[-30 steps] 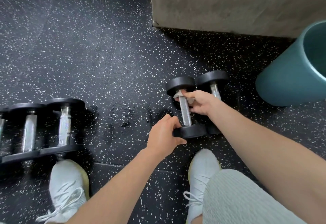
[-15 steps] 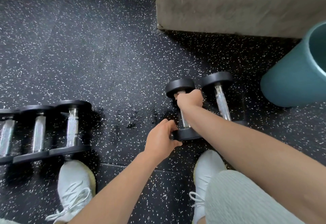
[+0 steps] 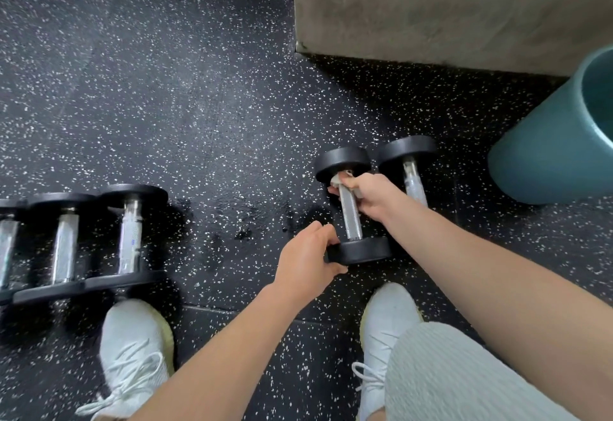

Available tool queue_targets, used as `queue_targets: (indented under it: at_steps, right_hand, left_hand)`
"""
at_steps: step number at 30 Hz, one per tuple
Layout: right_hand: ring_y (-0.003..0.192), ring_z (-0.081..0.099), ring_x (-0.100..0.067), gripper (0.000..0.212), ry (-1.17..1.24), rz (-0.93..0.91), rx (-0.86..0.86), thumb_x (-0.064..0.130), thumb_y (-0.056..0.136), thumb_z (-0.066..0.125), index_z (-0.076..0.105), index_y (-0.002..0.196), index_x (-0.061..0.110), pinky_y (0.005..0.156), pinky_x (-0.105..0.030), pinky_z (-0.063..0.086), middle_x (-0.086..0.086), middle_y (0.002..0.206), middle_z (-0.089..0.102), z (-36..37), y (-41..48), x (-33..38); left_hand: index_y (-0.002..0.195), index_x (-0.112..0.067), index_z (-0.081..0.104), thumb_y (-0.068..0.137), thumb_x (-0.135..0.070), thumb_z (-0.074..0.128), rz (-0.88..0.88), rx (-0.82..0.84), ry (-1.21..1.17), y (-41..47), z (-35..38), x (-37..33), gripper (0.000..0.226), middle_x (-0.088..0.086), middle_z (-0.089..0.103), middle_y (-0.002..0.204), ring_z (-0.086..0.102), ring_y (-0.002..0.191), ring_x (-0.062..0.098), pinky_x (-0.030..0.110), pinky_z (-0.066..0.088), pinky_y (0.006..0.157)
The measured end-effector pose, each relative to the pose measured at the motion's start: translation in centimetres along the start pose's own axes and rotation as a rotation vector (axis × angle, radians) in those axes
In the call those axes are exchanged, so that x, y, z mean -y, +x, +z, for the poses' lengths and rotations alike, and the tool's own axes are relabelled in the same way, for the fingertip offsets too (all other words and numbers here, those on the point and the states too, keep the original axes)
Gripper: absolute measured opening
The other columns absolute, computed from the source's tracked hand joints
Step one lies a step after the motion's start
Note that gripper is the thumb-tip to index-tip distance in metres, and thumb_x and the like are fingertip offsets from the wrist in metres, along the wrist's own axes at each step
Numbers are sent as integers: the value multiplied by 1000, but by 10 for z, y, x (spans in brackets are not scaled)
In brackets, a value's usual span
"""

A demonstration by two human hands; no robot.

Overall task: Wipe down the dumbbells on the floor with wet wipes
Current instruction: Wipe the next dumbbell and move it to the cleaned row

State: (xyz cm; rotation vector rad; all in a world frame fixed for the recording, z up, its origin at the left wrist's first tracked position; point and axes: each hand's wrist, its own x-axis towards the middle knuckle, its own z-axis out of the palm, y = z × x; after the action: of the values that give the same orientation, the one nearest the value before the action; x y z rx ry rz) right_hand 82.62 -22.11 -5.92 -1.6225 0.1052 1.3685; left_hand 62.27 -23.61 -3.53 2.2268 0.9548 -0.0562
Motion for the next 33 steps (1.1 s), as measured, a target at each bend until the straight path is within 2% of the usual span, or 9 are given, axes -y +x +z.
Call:
queue_targets:
  at_steps: [1,4,7,13,16,21,27,30,33]
  right_hand:
    - [83,77,-24,20,-16,-26,-90,7,91,72,68,106,-6,67,-34,60,-19,98,77,7,2,-3]
    - [84,74,-26,27,-225,-124,-411,19,81,79,71,102,5,83,-40,61,-9,93,77,25,2,-10]
    - [88,63,-25,26,-526,-260,-587,33,83,76,67,101,18,78,-33,50,1,95,68,31,-14,-11]
    - [76,61,-23,15,-1009,-508,-441,39,88,67,66,82,25,57,-31,40,4,79,67,1,-45,-8]
    - [83,64,-23,10,-1253,-523,-318,38,89,67,68,87,28,61,-31,42,5,83,68,-13,-62,-6]
    - [83,65,-25,35,-1621,-383,-170,56,88,68,66,87,21,71,-35,53,1,84,69,-16,-80,-12]
    - [84,67,-25,31,-1692,-190,-129,48,79,80,66,82,20,75,-34,56,2,81,67,-17,-75,8]
    - [88,68,-28,40,-1684,-136,-105,45,77,85,57,78,16,73,-33,53,-3,86,67,-11,-74,11]
    - [95,67,-30,45,-1709,-189,-156,42,75,88,57,92,14,69,-32,48,-4,90,63,-3,-81,5]
  left_hand:
    - [101,-26,59,72,-39,93,-1,-4,-1,0,0,0,46,-12,54,97,55,87,14,34,45,72]
    - [104,-25,61,72,-39,94,-6,-18,-1,-2,1,1,48,-12,53,96,54,86,14,34,46,71]
    - [105,-24,62,72,-38,94,-16,-21,-1,-3,3,3,49,-11,55,99,57,91,15,37,49,75]
    - [105,-23,61,73,-37,93,0,-30,-6,-4,4,0,47,-11,53,98,53,88,14,35,45,72]
    - [105,-24,61,73,-38,93,-1,-33,-7,-3,5,0,47,-10,54,99,55,89,15,37,49,74]
    - [106,-23,61,73,-38,93,-7,-36,-4,-4,5,-1,48,-10,55,99,56,89,16,38,49,74]
    - [105,-23,61,74,-38,92,9,-35,11,-2,6,-7,46,-9,54,99,55,89,17,36,44,70]
    - [105,-23,61,75,-38,92,14,-39,24,-1,7,-9,46,-10,52,98,53,89,15,34,37,68]
    - [104,-23,61,74,-38,92,7,-45,23,-1,8,-6,46,-10,54,99,56,91,17,36,44,70]
